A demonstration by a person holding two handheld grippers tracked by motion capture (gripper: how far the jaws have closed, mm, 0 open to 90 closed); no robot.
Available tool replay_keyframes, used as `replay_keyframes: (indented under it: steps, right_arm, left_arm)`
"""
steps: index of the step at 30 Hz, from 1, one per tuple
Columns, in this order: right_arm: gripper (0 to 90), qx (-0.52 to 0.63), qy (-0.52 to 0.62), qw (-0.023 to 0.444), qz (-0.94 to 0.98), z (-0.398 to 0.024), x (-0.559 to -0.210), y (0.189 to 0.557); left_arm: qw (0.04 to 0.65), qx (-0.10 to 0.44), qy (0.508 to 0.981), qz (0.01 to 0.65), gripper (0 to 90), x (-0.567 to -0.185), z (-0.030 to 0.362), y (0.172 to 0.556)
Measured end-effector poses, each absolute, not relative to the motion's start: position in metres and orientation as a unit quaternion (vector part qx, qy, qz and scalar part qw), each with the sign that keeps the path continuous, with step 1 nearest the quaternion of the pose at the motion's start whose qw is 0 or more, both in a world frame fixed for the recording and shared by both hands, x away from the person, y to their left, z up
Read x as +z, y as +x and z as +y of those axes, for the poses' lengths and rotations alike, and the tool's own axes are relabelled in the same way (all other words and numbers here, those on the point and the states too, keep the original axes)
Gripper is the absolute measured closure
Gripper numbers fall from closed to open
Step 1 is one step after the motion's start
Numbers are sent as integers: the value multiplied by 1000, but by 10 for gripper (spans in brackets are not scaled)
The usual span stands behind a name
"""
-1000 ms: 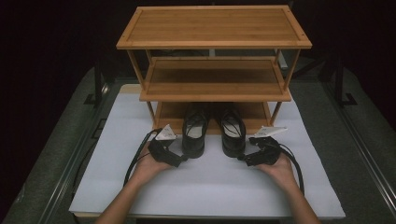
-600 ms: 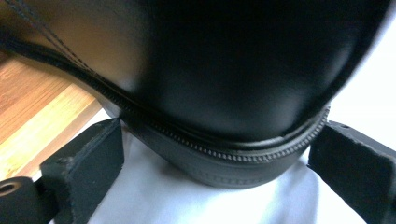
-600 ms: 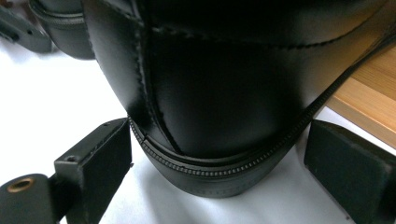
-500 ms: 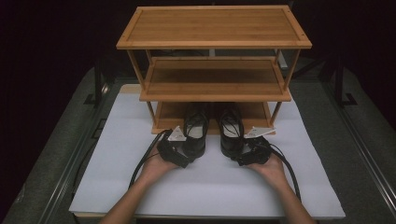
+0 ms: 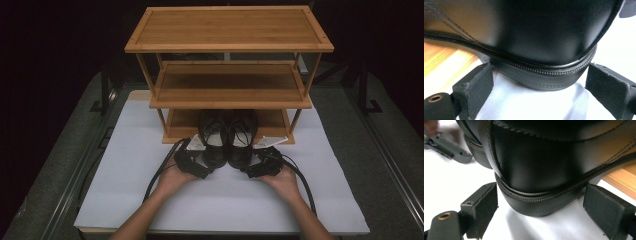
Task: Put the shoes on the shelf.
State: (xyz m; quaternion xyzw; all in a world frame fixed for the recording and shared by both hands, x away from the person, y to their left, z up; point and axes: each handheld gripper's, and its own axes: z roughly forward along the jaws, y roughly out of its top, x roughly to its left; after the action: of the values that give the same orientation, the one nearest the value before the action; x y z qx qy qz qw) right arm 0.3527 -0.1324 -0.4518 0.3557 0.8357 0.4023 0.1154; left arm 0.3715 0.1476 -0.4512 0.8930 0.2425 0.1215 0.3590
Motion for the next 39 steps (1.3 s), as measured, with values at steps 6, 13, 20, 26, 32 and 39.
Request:
replay_keyframes:
  steps: [6, 13, 20, 26, 32, 39]
  right_arm:
    - [121, 411, 362, 120, 828, -131, -446, 352]
    - [98, 432, 374, 126, 811, -132, -431, 361]
    - [88, 434, 384, 127, 805, -131, -427, 382]
    - [78, 424, 395, 136, 804, -127, -427, 400]
    - [69, 420, 405, 141, 800, -126, -428, 417]
    - [69, 408, 404, 150, 805, -120, -435, 433]
  left_arm:
    - [380, 109, 881, 260, 75, -445, 149, 373]
    - [412, 103, 864, 271, 73, -432, 151, 383]
    - [419, 102, 858, 279, 73, -427, 151, 403]
    - [413, 105, 860, 281, 71, -427, 148, 421]
    - [418, 106, 854, 293, 69, -428, 144, 436]
    - [399, 113, 860, 296, 56, -434, 141, 454]
